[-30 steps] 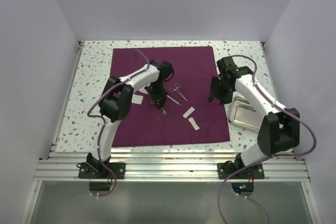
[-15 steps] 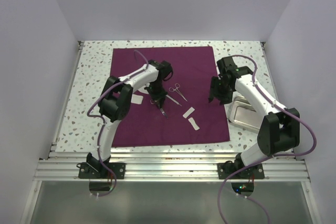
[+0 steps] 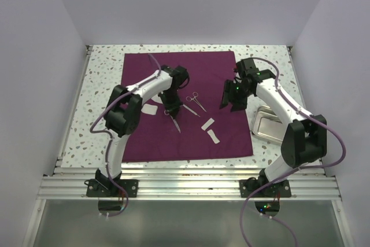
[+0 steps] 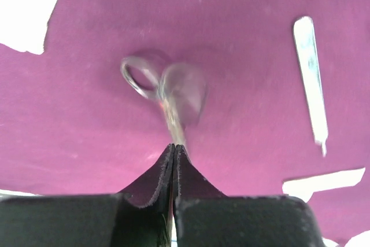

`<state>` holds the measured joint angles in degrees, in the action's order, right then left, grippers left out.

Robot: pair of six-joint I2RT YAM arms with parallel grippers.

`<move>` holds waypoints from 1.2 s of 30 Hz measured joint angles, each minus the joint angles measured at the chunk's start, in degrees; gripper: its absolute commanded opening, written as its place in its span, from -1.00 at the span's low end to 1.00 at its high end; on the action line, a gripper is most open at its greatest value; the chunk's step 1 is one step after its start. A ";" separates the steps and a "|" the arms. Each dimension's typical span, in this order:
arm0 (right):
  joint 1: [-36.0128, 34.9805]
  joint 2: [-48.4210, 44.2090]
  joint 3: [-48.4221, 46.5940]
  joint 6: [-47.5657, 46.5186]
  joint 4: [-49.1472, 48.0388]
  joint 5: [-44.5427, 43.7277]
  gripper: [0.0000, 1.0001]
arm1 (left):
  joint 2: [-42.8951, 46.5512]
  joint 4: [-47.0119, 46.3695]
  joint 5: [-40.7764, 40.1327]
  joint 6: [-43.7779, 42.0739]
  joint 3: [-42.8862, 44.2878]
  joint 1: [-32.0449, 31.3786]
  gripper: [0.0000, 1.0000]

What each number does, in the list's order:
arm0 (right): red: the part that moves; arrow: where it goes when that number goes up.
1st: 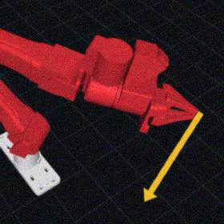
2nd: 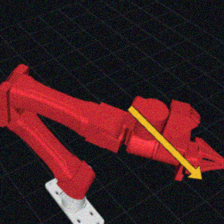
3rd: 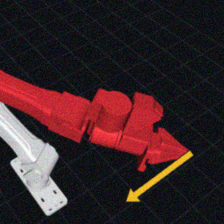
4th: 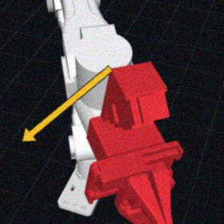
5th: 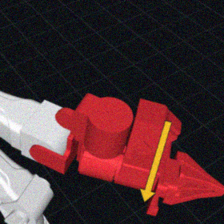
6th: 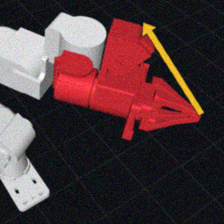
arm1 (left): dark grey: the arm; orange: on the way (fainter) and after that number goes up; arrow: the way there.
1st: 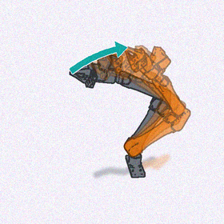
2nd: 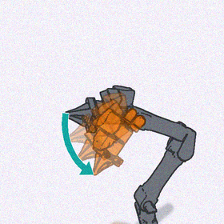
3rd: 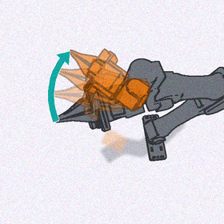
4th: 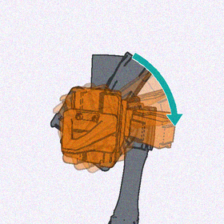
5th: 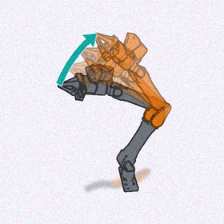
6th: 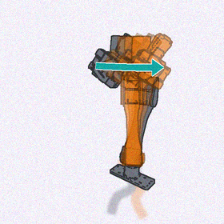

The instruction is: Prepare the surgical pack

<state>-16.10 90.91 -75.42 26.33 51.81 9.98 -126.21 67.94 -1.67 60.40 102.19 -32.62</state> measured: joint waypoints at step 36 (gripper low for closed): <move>-3.13 5.68 0.79 1.55 -6.84 12.09 0.11 | 3.08 -7.52 4.50 -9.88 -6.01 1.29 -0.17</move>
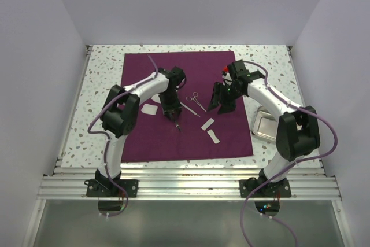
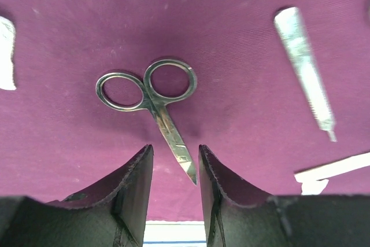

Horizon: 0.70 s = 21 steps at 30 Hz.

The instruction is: Prepare the surgical pack

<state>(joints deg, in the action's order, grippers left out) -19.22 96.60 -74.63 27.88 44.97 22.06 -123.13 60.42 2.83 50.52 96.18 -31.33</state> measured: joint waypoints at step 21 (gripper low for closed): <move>0.00 0.00 0.13 -1.16 0.00 0.00 0.11 | -1.16 0.52 1.81 2.36 -2.32 -0.31 -0.37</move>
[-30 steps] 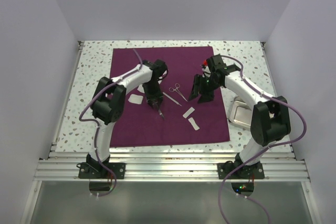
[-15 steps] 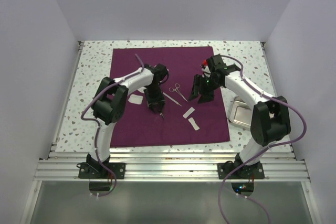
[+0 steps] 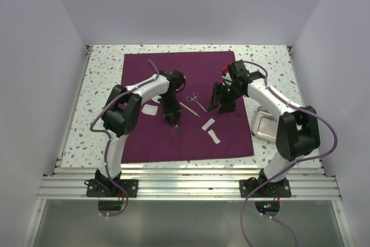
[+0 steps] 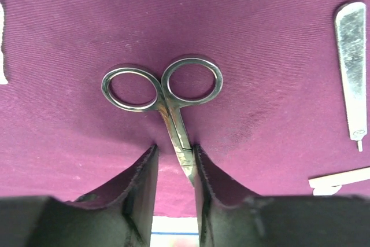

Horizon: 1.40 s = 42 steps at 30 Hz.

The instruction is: Prepare the surgical pack

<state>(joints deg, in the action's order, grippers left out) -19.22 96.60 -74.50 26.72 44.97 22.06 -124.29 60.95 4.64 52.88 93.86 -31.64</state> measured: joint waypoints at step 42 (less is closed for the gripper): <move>-1.40 3.65 -0.98 4.59 -6.88 7.56 0.11 | 6.73 -3.34 5.49 -16.52 -0.42 -0.44 -1.00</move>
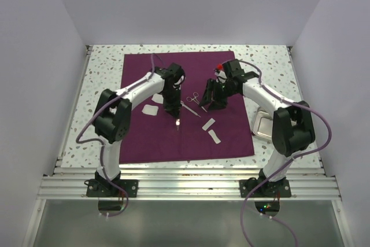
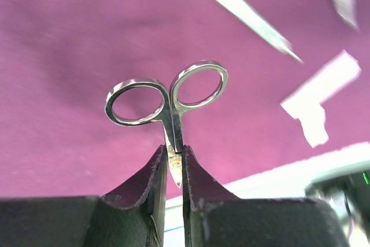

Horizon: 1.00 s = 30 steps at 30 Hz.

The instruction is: Prepare the surgical pack

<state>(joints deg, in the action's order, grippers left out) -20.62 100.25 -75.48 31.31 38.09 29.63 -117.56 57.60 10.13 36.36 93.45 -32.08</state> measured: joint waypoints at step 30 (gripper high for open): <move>-5.38 0.35 3.74 12.72 -17.86 3.65 0.00 | 10.08 -11.72 24.65 -9.62 -5.22 0.07 -1.00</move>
<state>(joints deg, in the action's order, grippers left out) -26.00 100.60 -71.75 44.03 20.23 33.28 -107.48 45.89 34.79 26.74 88.23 -32.01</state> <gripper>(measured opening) 0.512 0.152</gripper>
